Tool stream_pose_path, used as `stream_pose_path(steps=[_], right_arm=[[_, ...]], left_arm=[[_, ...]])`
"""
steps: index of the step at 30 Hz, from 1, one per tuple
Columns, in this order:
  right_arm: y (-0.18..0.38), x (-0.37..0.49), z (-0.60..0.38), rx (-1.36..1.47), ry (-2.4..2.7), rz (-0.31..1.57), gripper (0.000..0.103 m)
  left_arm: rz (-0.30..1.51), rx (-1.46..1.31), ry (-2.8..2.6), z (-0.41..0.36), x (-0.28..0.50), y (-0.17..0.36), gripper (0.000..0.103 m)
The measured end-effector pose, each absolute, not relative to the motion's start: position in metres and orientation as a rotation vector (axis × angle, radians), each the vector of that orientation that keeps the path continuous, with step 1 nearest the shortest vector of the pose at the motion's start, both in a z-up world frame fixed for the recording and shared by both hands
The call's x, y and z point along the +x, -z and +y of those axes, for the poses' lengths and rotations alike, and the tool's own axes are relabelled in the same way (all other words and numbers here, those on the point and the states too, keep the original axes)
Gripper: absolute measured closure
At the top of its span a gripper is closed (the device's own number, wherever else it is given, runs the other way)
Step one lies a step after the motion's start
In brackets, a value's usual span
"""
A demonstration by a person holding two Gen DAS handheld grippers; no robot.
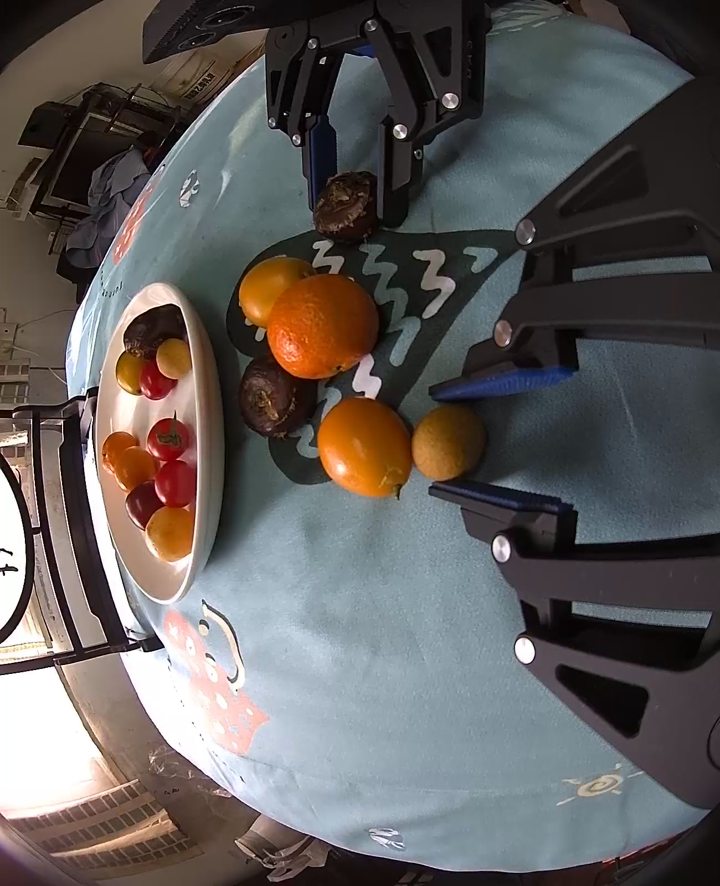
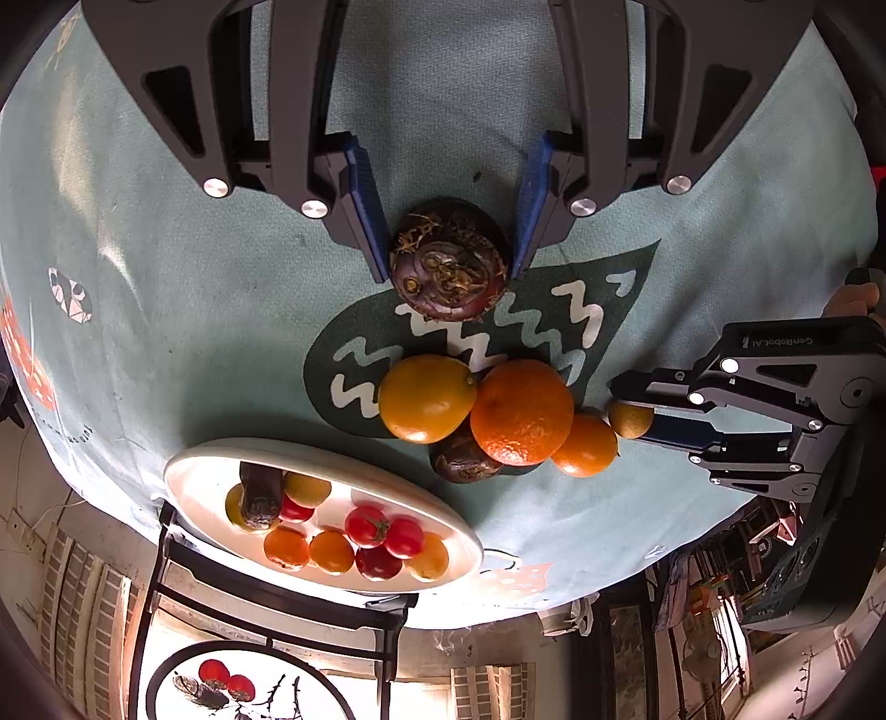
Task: Organize fruits
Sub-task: 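Grasp the small yellow citrus with the left gripper while the right gripper lifts the dark fruit, then place the dark fruit and yellow citrus on the white plate, opening both grippers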
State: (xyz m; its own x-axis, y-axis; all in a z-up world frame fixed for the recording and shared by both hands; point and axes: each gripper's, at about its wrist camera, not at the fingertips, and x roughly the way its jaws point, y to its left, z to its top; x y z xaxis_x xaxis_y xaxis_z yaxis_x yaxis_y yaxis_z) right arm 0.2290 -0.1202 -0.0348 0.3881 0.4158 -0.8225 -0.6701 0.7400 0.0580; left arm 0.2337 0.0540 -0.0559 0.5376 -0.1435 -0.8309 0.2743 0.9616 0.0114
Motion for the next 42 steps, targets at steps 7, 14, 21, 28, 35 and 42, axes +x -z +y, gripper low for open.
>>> stream_pose_path(steps=[7,14,21,28,35,42], right_arm=[[0.035,0.229,-0.12,-0.311,-0.713,0.938,0.059],[0.029,0.232,-0.128,-0.199,-0.855,0.971,0.059],[-0.017,0.254,-0.137,0.047,-0.842,0.768,0.059],[-0.013,0.324,-0.114,-0.023,-0.577,0.677,0.059],[0.0,0.364,-0.108,-0.044,-0.572,0.705,0.055],[-0.029,0.343,-0.121,-0.04,-0.577,0.614,0.051]], left_arm=[[0.959,0.157,0.24,0.052,0.231,0.055,0.076],[0.921,0.076,0.326,0.057,0.218,0.039,0.076],[0.857,0.002,0.307,0.059,0.245,0.005,0.076],[0.823,-0.009,0.199,0.051,0.332,-0.004,0.076],[0.819,0.048,0.149,0.04,0.38,0.004,0.071],[0.748,0.078,0.035,0.047,0.357,-0.012,0.012]])
